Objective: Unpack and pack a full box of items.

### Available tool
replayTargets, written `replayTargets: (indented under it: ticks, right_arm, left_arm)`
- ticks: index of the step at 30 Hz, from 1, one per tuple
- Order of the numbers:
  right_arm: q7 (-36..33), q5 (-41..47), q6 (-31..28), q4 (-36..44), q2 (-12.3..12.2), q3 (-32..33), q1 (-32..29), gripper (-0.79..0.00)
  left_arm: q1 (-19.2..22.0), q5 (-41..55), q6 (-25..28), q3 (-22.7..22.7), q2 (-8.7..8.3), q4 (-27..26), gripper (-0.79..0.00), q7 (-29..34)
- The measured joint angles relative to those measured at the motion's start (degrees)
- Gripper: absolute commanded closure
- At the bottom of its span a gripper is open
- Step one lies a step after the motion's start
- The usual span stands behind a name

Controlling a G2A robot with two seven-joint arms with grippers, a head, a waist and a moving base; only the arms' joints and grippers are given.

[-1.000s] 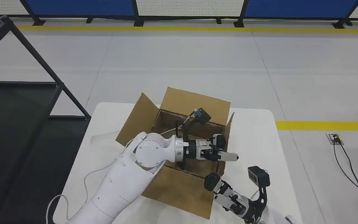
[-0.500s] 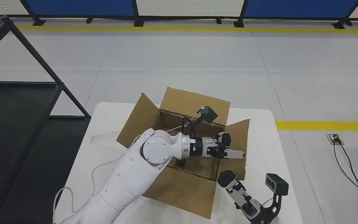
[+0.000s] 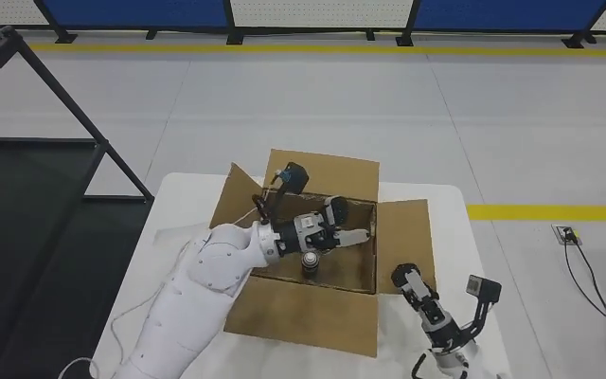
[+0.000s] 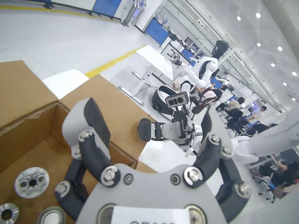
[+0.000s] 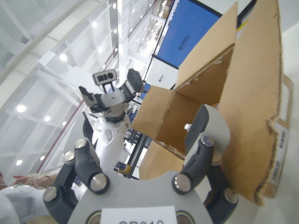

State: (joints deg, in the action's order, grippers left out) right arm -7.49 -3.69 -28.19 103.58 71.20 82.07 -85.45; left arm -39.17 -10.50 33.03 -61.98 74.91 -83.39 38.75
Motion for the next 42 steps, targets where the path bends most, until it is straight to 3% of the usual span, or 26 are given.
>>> replayTargets:
  ticks: [10,22,29,42]
  right_arm:
    - [1.43,-1.39,8.04,-0.91,0.44,-0.99,3.8,-0.785]
    - [4.39,-5.93,22.81,-1.38,1.22,-3.52,9.55,-0.785]
    - [3.85,-4.06,24.85,-3.45,1.5,-3.14,11.35,-0.785]
    - [-1.49,1.29,21.71,-9.83,1.68,-2.42,13.94,-0.785]
  left_arm:
    - [-14.99,-3.82,0.36,-12.4,-3.15,-13.03,-0.785,-2.51]
    - [-26.7,-8.26,2.8,-19.85,-4.81,-19.28,-0.785,-7.65]
    - [-31.27,-7.31,4.85,-22.77,-5.41,-21.09,-0.785,-10.57]
    - [-36.37,-10.37,5.81,-26.15,-6.05,-22.51,-0.785,-16.76]
